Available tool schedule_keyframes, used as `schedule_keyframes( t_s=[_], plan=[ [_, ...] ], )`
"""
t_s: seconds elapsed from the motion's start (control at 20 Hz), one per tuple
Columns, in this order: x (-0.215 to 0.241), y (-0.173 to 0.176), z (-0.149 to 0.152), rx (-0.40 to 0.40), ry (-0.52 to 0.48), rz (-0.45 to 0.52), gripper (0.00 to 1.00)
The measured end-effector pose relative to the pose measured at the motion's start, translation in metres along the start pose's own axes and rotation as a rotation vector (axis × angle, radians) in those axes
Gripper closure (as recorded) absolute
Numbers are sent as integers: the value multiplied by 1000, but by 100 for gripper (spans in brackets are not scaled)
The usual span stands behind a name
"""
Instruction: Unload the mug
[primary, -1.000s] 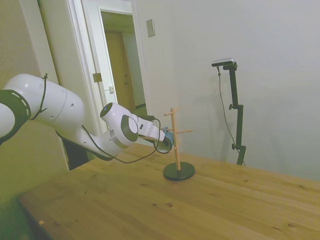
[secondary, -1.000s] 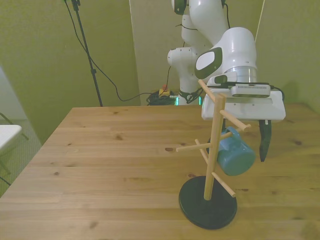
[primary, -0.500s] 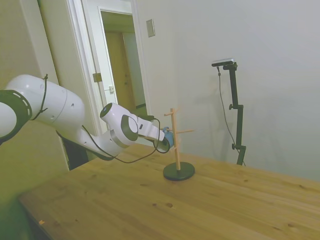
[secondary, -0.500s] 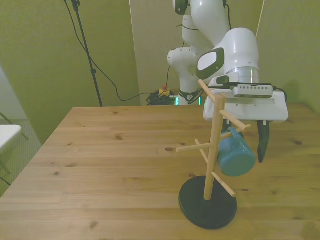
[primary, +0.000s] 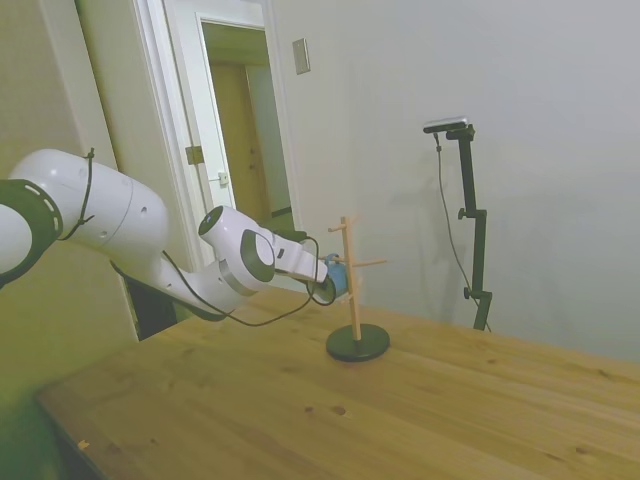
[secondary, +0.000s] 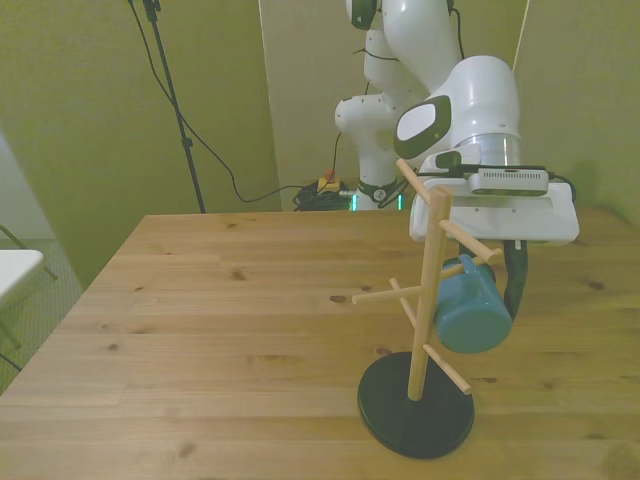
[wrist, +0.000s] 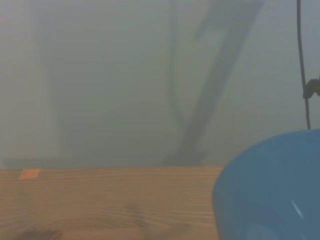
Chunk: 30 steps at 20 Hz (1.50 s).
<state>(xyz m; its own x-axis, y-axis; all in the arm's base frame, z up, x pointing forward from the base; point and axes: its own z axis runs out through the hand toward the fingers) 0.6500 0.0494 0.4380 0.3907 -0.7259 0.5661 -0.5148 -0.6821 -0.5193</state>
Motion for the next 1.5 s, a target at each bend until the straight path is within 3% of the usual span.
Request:
schedule_keyframes(
  t_s=[0.7, 1.25, 1.5],
  plan=[
    [-2, -5, -12, 13, -1, -3, 100],
    [0, -11, -35, 36, 6, 0, 100],
    [-11, -29, -51, 72, -4, -18, 100]
  ],
)
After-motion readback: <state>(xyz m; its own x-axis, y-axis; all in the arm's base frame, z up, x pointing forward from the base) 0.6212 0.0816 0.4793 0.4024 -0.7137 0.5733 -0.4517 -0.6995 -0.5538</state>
